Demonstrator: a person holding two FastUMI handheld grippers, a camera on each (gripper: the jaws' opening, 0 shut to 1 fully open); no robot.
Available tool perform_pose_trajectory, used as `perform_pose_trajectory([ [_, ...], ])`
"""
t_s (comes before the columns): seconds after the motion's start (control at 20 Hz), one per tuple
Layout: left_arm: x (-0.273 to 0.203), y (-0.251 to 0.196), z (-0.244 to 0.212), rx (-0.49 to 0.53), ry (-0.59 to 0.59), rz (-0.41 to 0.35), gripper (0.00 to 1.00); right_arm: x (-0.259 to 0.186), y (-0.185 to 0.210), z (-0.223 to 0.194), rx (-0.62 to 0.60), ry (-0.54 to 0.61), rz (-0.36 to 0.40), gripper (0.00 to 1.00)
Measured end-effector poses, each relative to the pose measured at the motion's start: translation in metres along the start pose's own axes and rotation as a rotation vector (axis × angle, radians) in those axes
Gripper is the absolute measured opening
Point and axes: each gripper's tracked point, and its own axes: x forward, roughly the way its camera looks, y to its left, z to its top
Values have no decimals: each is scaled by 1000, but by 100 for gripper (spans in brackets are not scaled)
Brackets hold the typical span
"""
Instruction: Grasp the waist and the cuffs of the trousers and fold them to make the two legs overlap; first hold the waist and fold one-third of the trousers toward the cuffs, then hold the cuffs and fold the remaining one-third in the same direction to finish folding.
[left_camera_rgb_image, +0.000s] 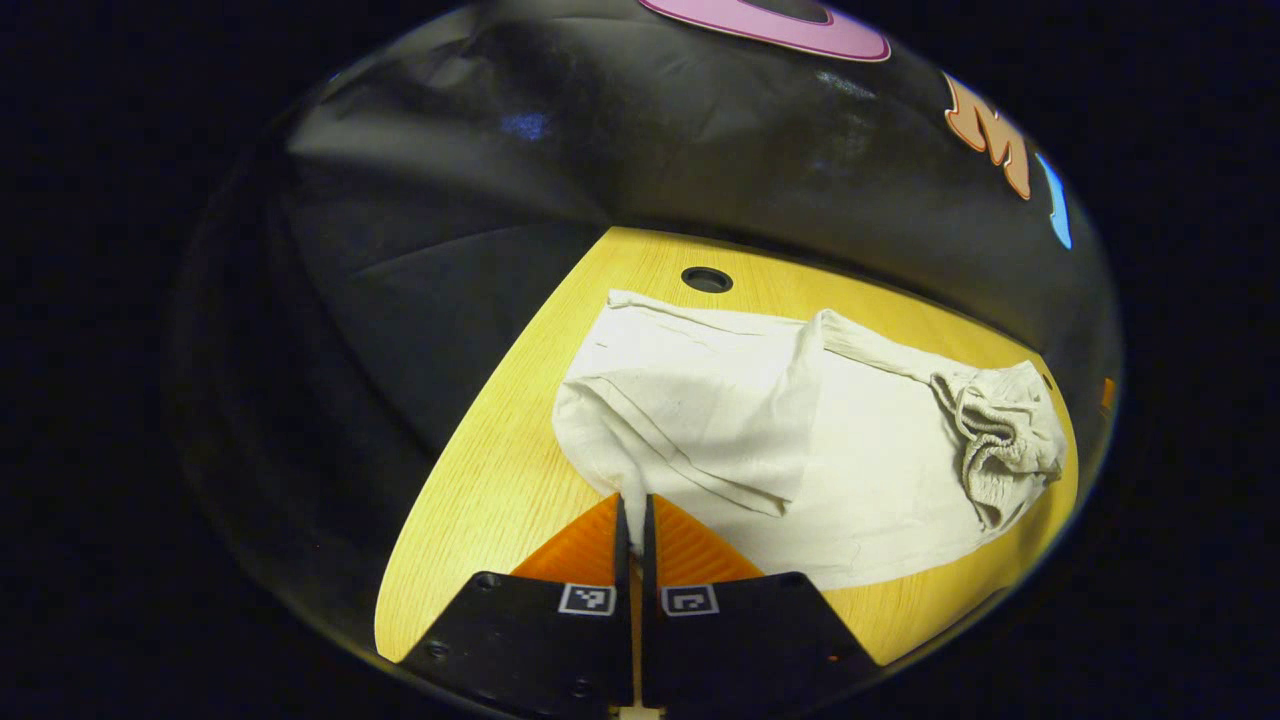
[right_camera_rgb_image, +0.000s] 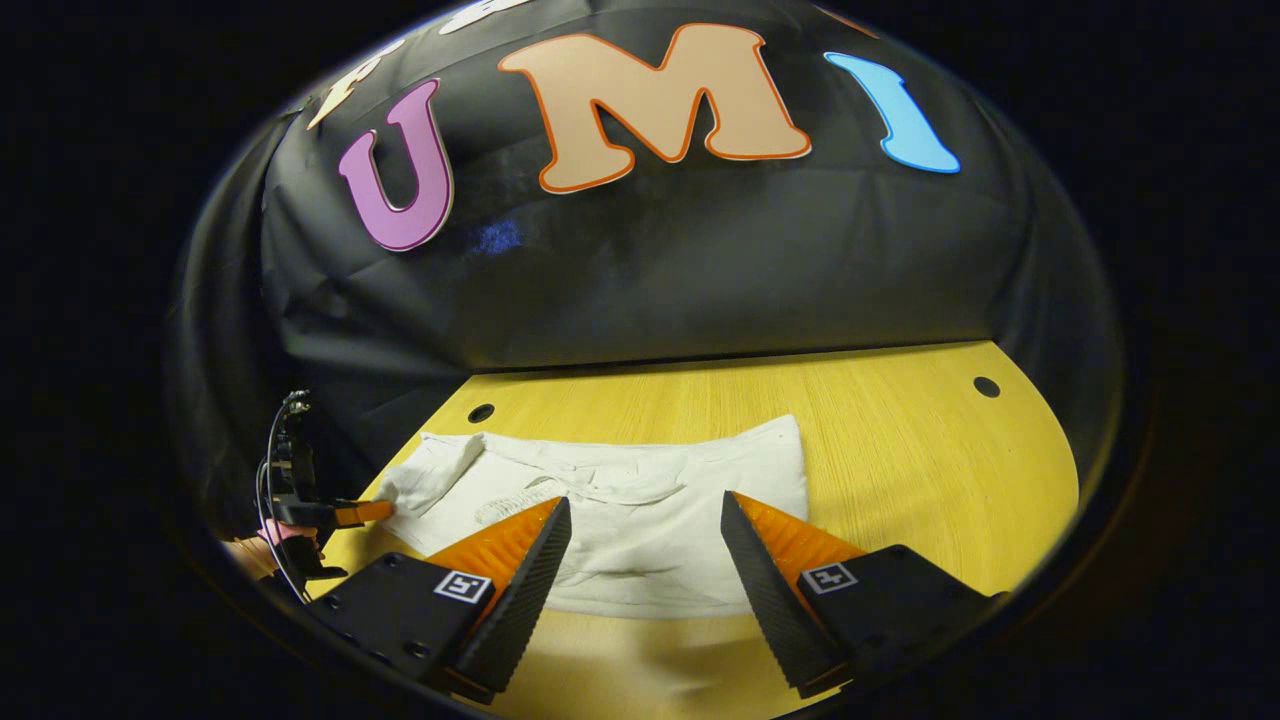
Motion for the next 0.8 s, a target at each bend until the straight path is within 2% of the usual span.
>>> perform_pose_trajectory([
  [0.05, -1, -3, -1, 1, 8, -8, 0, -2, -3, 1, -2, -3, -5, 92],
  [0.1, -3, -6, -2, -1, 17, -12, 0, -4, -8, 1, -6, -4, -15, 97],
  [0.15, -4, -9, -1, -8, 17, -22, 0, -7, -12, 1, -6, -4, -19, 92],
  [0.2, -7, -14, 4, -17, 4, -32, 0, -9, -15, 3, -4, -7, -22, 97],
  [0.4, -28, -45, 36, -23, -80, -67, 0, -23, -27, 14, 10, -36, -25, 96],
  [0.65, -66, -116, 84, -44, -196, -160, 0, -42, -52, 25, 9, -70, -29, 96],
  [0.8, -85, -171, 104, -13, -246, -223, 0, -53, -66, 31, 17, -90, -22, 96],
])
